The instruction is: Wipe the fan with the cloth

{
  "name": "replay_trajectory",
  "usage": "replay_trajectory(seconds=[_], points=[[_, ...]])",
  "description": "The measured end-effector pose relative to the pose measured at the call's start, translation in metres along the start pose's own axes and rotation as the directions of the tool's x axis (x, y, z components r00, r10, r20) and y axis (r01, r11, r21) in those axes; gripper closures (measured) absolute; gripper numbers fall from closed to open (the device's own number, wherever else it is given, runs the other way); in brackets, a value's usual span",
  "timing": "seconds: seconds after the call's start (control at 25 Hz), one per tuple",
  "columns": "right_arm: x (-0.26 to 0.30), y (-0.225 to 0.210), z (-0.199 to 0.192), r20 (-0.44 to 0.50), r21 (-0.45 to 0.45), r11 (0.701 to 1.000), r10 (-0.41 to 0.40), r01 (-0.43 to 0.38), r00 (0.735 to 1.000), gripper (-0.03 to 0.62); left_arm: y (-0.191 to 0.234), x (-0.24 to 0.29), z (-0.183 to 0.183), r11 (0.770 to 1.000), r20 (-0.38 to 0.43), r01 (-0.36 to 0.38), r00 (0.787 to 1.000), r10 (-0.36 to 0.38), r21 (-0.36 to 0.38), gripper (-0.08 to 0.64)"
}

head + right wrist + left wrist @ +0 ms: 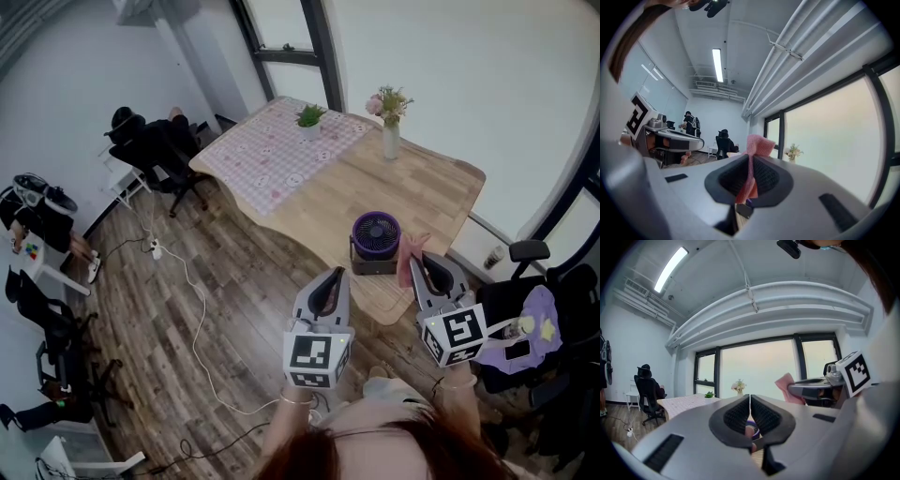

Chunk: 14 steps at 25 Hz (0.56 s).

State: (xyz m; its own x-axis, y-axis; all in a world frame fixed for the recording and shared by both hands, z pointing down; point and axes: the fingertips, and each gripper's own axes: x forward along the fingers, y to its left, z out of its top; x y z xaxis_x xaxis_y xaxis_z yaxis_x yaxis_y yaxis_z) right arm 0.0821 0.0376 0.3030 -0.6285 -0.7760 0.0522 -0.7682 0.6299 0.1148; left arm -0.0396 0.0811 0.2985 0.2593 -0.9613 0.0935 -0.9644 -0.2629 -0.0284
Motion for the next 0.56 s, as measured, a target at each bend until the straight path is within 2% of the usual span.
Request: replay_trajectory(seconds=[0.36, 0.56], points=[[-0.015, 0.005, 0.008, 0.025, -0.018, 1.0, 0.009, -0.008, 1.0, 0.569, -0.015, -0.016, 0.007, 1.0, 0.011, 0.001, 1.0, -0.002, 0.01, 0.546], [-0.026, 0.006, 0.012, 0.04, -0.019, 1.0, 0.013, -0.012, 0.999, 0.569, -0.025, -0.027, 0.01, 1.0, 0.027, 0.003, 1.0, -0.003, -0.014, 0.546]])
